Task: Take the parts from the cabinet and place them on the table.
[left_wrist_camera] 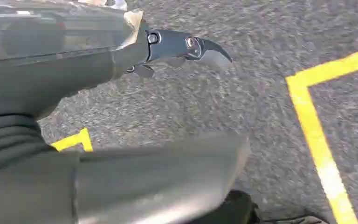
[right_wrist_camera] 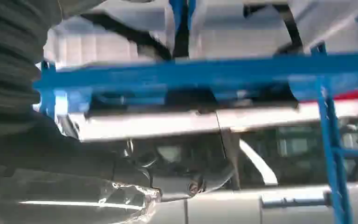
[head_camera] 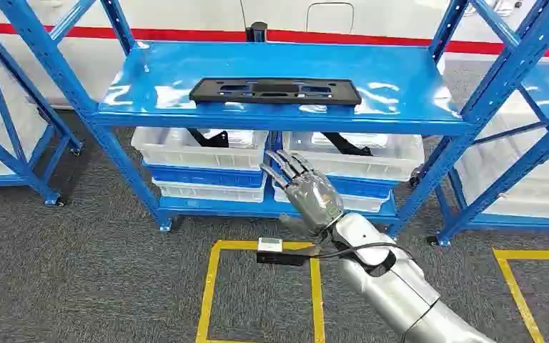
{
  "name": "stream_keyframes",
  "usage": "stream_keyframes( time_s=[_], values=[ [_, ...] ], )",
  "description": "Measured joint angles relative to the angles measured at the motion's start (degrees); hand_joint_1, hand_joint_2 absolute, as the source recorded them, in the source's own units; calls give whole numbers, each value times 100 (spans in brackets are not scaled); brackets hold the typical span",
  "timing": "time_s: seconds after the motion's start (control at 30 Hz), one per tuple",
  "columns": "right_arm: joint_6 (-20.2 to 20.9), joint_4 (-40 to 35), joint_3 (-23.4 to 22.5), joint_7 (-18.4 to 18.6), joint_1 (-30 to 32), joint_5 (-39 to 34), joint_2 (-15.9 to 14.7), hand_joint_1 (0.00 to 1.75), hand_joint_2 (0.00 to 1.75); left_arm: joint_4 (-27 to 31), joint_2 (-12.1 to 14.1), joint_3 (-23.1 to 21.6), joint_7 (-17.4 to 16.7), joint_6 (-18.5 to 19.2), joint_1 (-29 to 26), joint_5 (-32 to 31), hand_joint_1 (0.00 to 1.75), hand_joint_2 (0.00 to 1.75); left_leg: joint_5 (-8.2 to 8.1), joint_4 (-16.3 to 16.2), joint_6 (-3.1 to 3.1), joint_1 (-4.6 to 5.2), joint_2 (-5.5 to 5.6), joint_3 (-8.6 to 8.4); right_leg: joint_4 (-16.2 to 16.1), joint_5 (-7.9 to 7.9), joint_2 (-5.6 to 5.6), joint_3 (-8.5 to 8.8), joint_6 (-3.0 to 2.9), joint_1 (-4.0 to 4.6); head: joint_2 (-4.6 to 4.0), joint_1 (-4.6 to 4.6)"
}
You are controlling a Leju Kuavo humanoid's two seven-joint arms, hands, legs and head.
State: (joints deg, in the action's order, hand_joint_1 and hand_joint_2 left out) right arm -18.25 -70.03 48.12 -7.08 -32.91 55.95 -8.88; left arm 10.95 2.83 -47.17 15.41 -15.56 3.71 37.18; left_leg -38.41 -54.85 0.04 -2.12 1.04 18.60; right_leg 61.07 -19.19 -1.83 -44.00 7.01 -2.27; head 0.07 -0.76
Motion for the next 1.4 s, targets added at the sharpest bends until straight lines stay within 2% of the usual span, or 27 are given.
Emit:
stream_keyframes(
  time_s=[0.03,0.07,0.1,0.17,0.2,0.23,0.33,0.37,0.4,0.43,0.47,0.5,0.63,0.67,0.7,0.8,0.83,0.9,0.97,1.0,1.1,1.13,1.17,1.2,1.27,1.33,1.4],
  values=[
    [0,11,40,2,19,4,24,0,175,5,-3,-4,0,2,27,-7,0,0,-45,62,-67,16,-17,-2,43,-177,50,120,-248,60,0,24],
    [-9,9,53,4,39,5,9,0,175,13,-12,-9,4,2,36,-7,0,0,-88,167,-90,3,-41,-109,46,-223,88,136,-335,66,0,32],
    [-13,9,51,22,7,-4,11,0,175,26,-14,-11,20,0,54,-7,0,0,82,62,-139,-13,-47,-190,31,-325,107,205,-454,52,0,33],
    [-28,11,66,29,-75,-11,24,0,175,48,-29,-13,22,-7,106,-4,0,0,518,-892,-151,-29,-62,308,-39,-435,157,462,-577,7,0,70],
    [-28,13,84,31,-83,-20,27,0,175,50,-33,-15,26,-11,120,-4,0,0,585,-1381,-160,-27,-72,670,-80,-499,159,559,-614,15,0,101],
    [-28,18,108,31,-74,-24,29,0,175,50,-38,-15,26,-18,120,-2,0,0,465,-1712,-167,-18,-77,1006,-106,-556,163,653,-648,21,0,96],
    [-28,44,162,33,-61,-35,35,0,175,50,-38,-18,24,-28,73,2,0,0,-420,-1927,-163,-11,-80,1765,-131,-794,214,957,-668,36,0,103],
    [-30,53,171,48,-60,-46,37,0,175,50,-38,-17,24,-35,58,2,0,0,-504,-1824,-146,-11,-82,1919,-132,-878,226,1067,-662,41,0,105],
    [-30,61,184,48,-61,-50,37,0,175,50,-33,-20,24,-37,48,2,0,0,-389,-1604,-123,-7,-85,2008,-132,-964,230,1180,-653,42,0,102],
    [-35,66,197,53,-60,-55,40,0,175,50,-33,-20,24,-42,35,2,0,0,6,-1249,-81,5,-92,2035,-134,-1052,230,1301,-634,44,0,105],
    [-39,70,215,57,-58,-63,44,0,175,48,-31,-20,26,-48,13,4,0,0,630,-856,-23,30,-101,2034,-145,-1134,227,1379,-612,45,0,103],
    [-57,96,245,70,-54,-83,35,0,175,39,-18,-20,31,-70,-25,2,0,0,1437,-608,51,76,-116,2077,-132,-1201,240,1446,-583,54,0,105],
    [-129,118,282,127,-70,-140,42,0,175,44,-38,-31,66,-216,15,-31,0,0,1415,-524,72,130,-80,1866,-351,-1290,266,1664,-426,94,0,133],
    [-146,101,280,129,-86,-146,46,0,175,53,-42,-33,74,-225,35,-61,0,0,1414,-399,97,67,-75,1743,-357,-1352,236,1718,-383,109,0,124],
    [-186,101,278,129,-106,-151,40,0,175,55,-47,-35,101,-227,43,-66,0,0,1391,-342,130,90,-69,1666,-147,-1397,224,1632,-389,107,0,107],
    [-201,114,291,136,-96,-155,37,0,175,55,-47,-35,107,-214,63,-66,0,0,1308,-335,209,120,-67,1607,1230,-1732,225,694,-454,119,0,92],
    [-201,120,296,136,-74,-157,37,0,175,55,-53,-35,107,-201,62,-63,0,0,1276,-335,222,139,-49,1581,1493,-1718,224,442,-437,130,0,96],
    [-201,146,302,142,-62,-164,24,0,175,55,-57,-33,92,-199,52,-46,0,0,1206,-335,224,162,-14,1485,1165,-1360,224,379,-356,155,0,91],
    [-201,149,302,142,-68,-164,29,0,175,55,-60,-33,92,-199,55,-24,0,0,1120,-335,213,183,10,1356,102,-716,225,713,-310,190,0,89],
    [-199,151,304,142,-68,-166,29,0,175,55,-75,-33,92,-199,55,2,0,0,1085,-331,201,182,18,1357,-249,-522,230,799,-400,232,0,94],
    [-197,153,317,142,-78,-168,55,0,175,55,-84,-33,92,-212,54,13,0,0,1019,-310,112,192,36,1332,-291,-570,226,869,-578,285,0,120],
    [-199,153,317,144,-84,-168,57,0,175,55,-86,-33,92,-216,52,13,0,0,1003,-286,83,191,32,1309,-311,-577,226,888,-613,282,0,105],
    [-203,151,317,144,-94,-166,77,0,175,55,-79,-33,94,-225,57,13,0,0,958,-308,49,192,15,1327,-385,-553,225,960,-665,154,2,118],
    [-205,151,317,144,-102,-164,88,0,175,55,-88,-33,98,-225,54,13,0,0,912,-435,11,194,-25,1347,-405,-570,228,1016,-694,171,0,120],
    [-208,153,328,155,-120,-155,125,0,175,55,-88,-33,101,-249,64,18,0,0,558,-1237,-62,158,-47,1765,-405,-635,213,1084,-784,157,0,142],
    [-212,164,357,177,-108,-140,136,0,175,55,-86,-33,98,-262,49,22,0,0,350,-2023,-127,124,-62,2290,-403,-696,212,1131,-791,158,0,142],
    [-227,179,379,208,-94,-107,138,0,175,55,-84,-33,98,-269,32,22,0,0,694,-1809,-160,84,-78,2331,-402,-757,218,1205,-759,150,0,142]
  ],
)
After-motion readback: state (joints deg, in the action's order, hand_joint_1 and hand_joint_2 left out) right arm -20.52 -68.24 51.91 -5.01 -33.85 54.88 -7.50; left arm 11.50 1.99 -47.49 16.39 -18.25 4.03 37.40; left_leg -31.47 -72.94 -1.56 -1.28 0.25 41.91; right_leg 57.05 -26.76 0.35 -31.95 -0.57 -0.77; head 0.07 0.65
